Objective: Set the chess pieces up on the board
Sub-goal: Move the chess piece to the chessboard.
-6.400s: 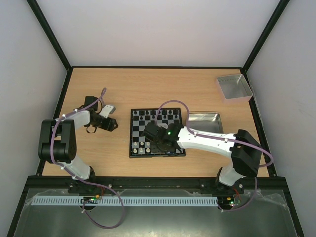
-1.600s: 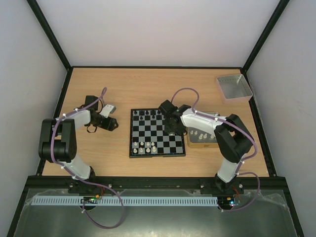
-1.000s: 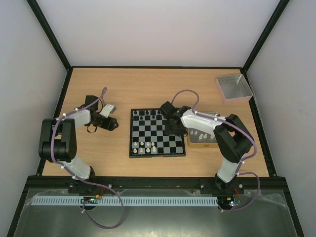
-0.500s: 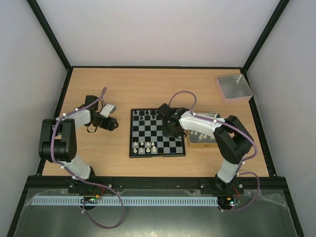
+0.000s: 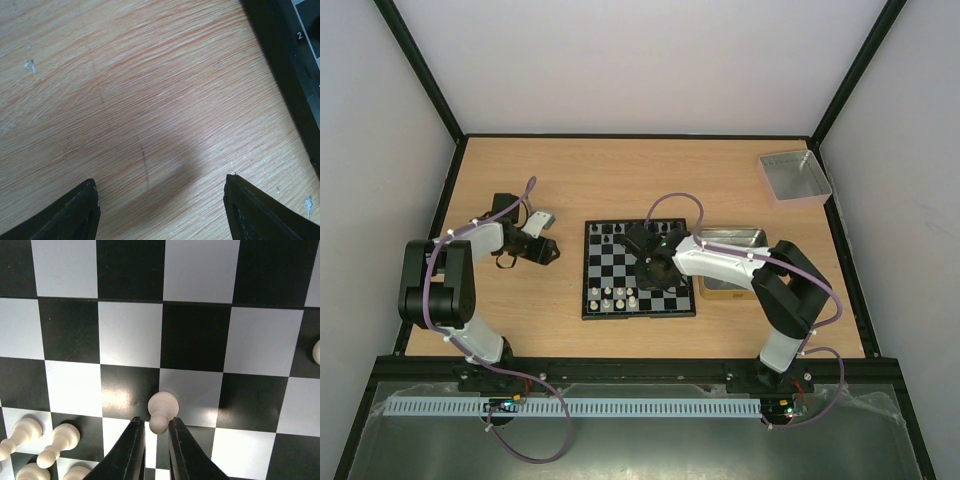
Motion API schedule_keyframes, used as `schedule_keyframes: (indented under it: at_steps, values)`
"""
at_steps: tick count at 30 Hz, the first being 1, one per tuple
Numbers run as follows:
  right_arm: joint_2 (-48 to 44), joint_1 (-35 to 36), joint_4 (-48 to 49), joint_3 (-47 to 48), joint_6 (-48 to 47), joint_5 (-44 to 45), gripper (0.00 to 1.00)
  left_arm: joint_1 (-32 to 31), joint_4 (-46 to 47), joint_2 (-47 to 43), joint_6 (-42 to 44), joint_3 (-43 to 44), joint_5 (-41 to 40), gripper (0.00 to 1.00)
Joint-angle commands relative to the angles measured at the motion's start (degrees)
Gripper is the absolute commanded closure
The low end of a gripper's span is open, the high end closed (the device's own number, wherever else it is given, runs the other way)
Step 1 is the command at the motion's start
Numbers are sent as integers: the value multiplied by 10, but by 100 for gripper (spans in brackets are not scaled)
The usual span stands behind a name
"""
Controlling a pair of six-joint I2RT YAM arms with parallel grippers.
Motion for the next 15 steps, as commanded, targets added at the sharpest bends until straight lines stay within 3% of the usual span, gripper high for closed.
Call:
schedule_keyframes:
  at_steps: [1,15]
  values:
    - [-17,9,-9,6,17,-1,87,-4,-35,24,-2,-16,-10,31]
    - [-21,30,-13,6,31,1,89,-4,-34,23,-2,-16,-11,31]
